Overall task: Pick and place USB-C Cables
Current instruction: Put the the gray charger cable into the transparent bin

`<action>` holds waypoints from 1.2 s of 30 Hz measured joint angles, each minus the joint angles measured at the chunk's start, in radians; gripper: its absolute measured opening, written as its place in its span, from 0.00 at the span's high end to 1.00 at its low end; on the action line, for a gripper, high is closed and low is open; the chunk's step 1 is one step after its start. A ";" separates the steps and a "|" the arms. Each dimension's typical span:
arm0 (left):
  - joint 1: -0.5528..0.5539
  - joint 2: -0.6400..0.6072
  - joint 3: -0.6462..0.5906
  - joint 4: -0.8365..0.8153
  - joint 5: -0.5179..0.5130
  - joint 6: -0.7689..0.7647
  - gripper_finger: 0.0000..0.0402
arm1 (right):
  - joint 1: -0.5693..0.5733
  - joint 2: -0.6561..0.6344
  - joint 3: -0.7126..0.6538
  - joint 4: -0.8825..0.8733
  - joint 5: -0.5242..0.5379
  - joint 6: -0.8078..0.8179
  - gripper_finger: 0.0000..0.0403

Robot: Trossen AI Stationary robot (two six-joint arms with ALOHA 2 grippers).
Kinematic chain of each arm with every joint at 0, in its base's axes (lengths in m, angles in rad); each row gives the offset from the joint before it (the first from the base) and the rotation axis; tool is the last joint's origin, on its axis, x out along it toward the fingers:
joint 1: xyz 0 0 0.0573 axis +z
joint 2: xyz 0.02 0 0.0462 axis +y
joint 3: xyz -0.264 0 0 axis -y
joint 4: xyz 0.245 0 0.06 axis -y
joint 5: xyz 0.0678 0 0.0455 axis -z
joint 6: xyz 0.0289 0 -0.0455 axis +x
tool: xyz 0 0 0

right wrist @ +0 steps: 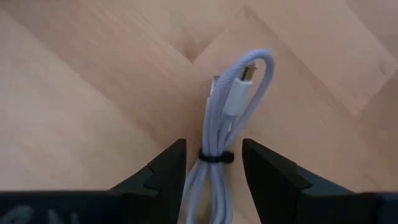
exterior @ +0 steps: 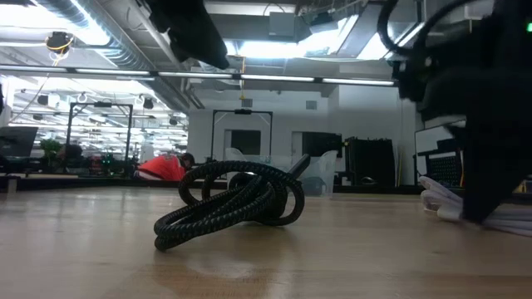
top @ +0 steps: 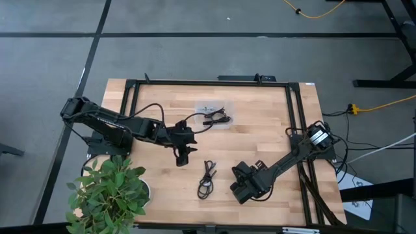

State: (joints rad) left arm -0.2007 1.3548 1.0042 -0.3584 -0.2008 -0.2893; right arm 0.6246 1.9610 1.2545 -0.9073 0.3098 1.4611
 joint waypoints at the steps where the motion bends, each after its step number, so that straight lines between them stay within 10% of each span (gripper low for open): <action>1: -0.002 0.000 0.000 0.000 0.000 0.000 0.67 | -0.003 0.013 0.000 0.000 0.000 0.000 0.60; 10: -0.010 0.000 0.000 0.000 -0.001 0.004 0.67 | -0.068 0.035 0.003 -0.010 0.002 -0.002 0.78; 18: -0.009 0.000 0.000 -0.001 -0.018 0.011 0.67 | -0.174 -0.063 0.058 -0.113 0.221 -0.207 0.93; 29: -0.009 0.000 0.000 -0.001 -0.099 0.088 0.67 | -0.382 -0.294 0.148 -0.125 0.919 -0.768 0.94; 36: 0.012 0.000 0.000 -0.004 -0.208 0.140 0.67 | -0.687 -0.355 0.149 0.045 0.772 -1.073 0.94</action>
State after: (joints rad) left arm -0.1887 1.3544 1.0042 -0.3626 -0.4091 -0.1494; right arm -0.0628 1.6062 1.4033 -0.8620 1.0814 0.3884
